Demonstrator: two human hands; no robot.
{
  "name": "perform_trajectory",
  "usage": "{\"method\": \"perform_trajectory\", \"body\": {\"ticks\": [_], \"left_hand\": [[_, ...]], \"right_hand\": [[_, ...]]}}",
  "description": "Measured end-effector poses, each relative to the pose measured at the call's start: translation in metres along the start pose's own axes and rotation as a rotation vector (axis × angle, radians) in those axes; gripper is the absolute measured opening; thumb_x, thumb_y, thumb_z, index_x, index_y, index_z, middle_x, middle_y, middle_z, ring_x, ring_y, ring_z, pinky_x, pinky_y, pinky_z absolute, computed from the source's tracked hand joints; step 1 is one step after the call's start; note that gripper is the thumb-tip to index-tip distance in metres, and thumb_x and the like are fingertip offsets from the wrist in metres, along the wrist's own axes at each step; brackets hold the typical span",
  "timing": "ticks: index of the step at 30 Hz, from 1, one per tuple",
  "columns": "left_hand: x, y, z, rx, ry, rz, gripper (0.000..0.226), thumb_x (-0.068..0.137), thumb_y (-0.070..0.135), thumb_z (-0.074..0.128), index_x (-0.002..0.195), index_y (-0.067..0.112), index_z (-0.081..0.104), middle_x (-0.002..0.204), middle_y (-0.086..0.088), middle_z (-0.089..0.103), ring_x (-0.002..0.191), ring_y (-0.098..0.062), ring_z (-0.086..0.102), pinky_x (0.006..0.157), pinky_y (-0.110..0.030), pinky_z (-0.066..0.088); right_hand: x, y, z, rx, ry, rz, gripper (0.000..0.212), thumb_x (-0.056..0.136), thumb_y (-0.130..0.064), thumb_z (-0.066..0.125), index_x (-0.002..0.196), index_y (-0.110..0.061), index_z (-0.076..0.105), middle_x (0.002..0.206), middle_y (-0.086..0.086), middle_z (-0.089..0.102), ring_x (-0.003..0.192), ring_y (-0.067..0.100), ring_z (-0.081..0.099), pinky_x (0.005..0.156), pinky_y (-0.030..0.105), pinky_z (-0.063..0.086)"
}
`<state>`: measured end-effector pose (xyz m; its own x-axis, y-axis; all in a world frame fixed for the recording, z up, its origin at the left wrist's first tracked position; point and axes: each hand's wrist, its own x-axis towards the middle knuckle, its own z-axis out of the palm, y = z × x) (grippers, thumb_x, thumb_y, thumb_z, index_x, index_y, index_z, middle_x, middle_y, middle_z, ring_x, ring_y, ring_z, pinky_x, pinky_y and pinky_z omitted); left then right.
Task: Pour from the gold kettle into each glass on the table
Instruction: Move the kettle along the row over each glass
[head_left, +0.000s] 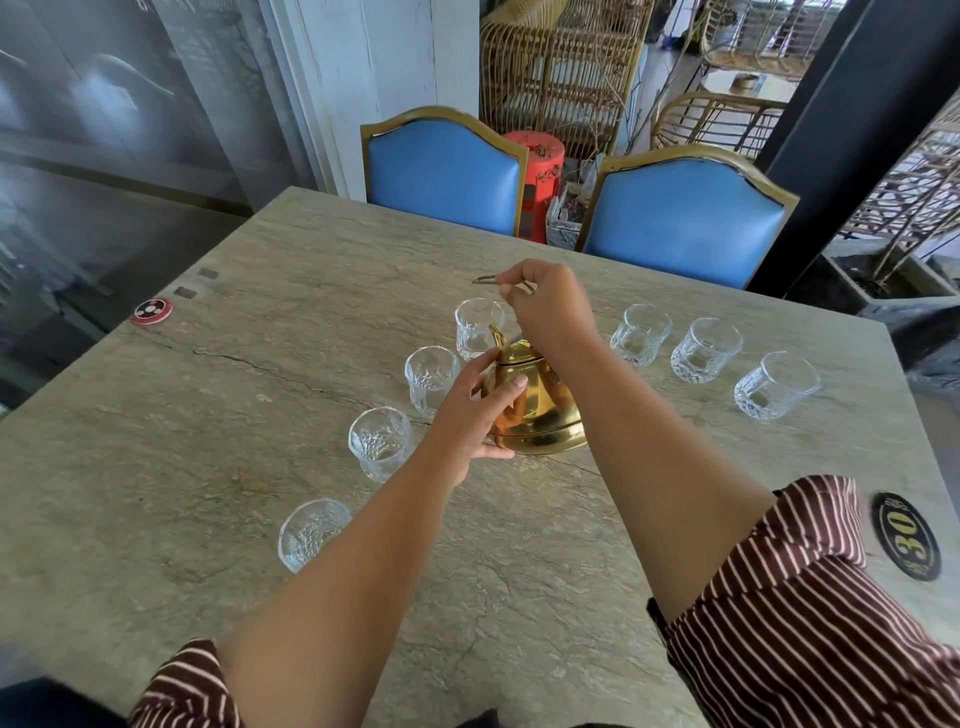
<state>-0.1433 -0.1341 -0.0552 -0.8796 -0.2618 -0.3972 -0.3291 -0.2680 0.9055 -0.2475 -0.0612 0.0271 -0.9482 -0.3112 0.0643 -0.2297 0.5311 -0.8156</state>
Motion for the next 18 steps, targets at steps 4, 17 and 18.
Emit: {"method": "perform_trajectory", "body": {"ticks": [4,17,18], "left_hand": [[-0.003,0.001,-0.002,0.071,-0.004,0.031,0.062,0.086,0.038,0.075,0.141,0.044,0.045,0.131,0.011,0.047,0.105,-0.018,0.062,0.083,-0.059,0.058],[-0.025,-0.012,-0.009,0.238,-0.007,0.190,0.073,0.090,0.026,0.073,0.151,0.034,0.035,0.119,0.025,0.044,0.110,-0.011,0.057,0.090,-0.046,0.057],[-0.029,-0.015,-0.009,0.230,0.000,0.194,0.074,0.090,0.027,0.073,0.152,0.035,0.034,0.121,0.025,0.044,0.116,-0.014,0.054,0.086,-0.043,0.059]], "right_hand": [[-0.013,0.007,-0.004,0.096,0.053,0.018,0.016,0.097,-0.018,0.057,0.105,-0.019,0.070,0.112,-0.002,0.068,0.082,0.012,0.060,0.058,0.024,0.044],[-0.051,0.032,-0.003,0.348,0.105,0.023,0.013,0.093,-0.019,0.063,0.101,-0.023,0.073,0.089,-0.012,0.069,0.061,-0.005,0.050,0.057,0.018,0.040],[-0.054,0.031,-0.003,0.345,0.094,0.019,0.013,0.092,-0.020,0.063,0.100,-0.024,0.073,0.084,-0.014,0.068,0.054,-0.006,0.048,0.054,0.018,0.039]]}}
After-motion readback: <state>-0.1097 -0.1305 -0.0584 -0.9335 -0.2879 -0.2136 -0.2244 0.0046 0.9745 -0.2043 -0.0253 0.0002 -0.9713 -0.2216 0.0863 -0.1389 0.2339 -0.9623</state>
